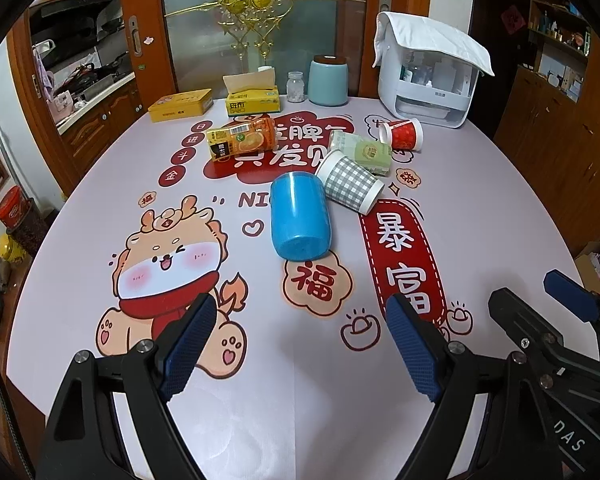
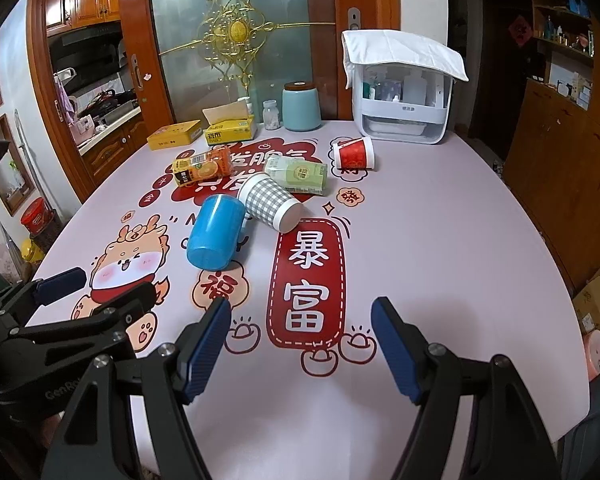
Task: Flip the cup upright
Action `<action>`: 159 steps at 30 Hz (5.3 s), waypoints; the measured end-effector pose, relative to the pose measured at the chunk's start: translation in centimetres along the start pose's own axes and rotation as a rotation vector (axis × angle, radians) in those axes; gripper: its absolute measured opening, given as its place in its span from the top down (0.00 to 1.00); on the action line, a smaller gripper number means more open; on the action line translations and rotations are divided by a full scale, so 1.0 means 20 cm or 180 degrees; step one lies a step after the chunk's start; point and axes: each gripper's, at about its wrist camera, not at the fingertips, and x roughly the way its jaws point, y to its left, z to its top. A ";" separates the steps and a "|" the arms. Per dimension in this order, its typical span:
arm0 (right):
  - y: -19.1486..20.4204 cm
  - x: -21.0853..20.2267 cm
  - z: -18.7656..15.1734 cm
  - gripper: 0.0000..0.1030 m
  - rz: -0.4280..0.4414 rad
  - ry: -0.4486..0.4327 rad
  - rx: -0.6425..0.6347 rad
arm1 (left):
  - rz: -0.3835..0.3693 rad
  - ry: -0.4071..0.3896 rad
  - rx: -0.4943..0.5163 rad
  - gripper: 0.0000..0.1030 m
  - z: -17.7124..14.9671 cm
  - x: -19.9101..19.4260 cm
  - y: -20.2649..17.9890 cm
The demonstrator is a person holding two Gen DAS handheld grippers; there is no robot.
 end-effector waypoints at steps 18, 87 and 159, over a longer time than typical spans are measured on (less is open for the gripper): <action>-0.04 0.24 0.11 0.29 -0.0001 0.0075 0.0146 | 0.0053 0.0165 -0.0006 0.17 0.19 0.27 0.03; -0.20 0.36 -0.09 0.29 0.0114 0.0438 0.0430 | -0.1075 0.1017 0.0090 0.35 -0.12 0.51 -0.06; 0.11 0.86 -0.14 0.29 0.1923 0.1760 0.0672 | -0.0819 0.0998 -0.0283 0.29 -0.13 0.46 0.44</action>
